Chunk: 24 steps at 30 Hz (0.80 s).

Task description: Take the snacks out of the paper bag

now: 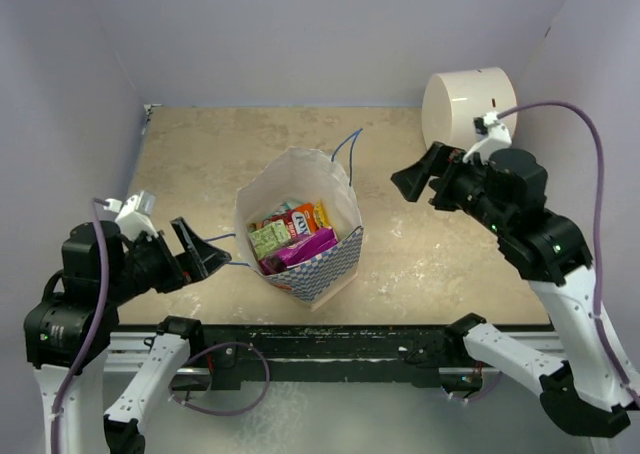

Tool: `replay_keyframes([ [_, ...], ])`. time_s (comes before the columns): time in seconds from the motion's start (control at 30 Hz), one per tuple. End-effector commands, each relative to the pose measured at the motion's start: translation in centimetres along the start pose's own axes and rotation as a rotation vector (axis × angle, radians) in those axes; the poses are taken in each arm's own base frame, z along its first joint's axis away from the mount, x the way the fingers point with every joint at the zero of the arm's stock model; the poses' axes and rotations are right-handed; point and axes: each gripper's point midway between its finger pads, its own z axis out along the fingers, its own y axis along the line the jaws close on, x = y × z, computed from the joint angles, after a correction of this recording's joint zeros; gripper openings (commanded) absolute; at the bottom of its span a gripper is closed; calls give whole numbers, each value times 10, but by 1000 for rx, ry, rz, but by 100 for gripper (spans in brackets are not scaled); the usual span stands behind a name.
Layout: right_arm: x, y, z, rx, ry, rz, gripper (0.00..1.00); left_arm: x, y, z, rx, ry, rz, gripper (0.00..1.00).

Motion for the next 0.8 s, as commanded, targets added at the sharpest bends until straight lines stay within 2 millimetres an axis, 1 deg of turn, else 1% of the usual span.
replay_keyframes([
  [0.0, -2, 30, 17, -141, 21, 19, 100, 22, -13, 14, 146, 92, -36, 99],
  [0.07, 3, 34, 22, -168, 40, 21, 100, 23, -15, 18, 200, 56, -11, 99],
  [0.13, 8, 36, 27, -185, 55, 26, 100, 15, -21, 24, 255, 3, 0, 99],
  [0.3, 22, 41, 45, -234, 98, 29, 100, -2, -24, 47, 289, -49, -56, 99],
  [0.37, 25, 49, 52, -277, 111, 53, 100, -3, -24, 51, 293, -51, -92, 88],
  [0.47, 24, 61, 61, -335, 112, 99, 100, -6, -25, 51, 305, -74, -151, 79],
  [0.63, 16, 78, 80, -408, 90, 175, 96, -7, -18, 58, 281, -88, -222, 69],
  [0.77, 5, 96, 100, -472, 84, 195, 92, -7, -15, 68, 257, -56, -252, 54],
])
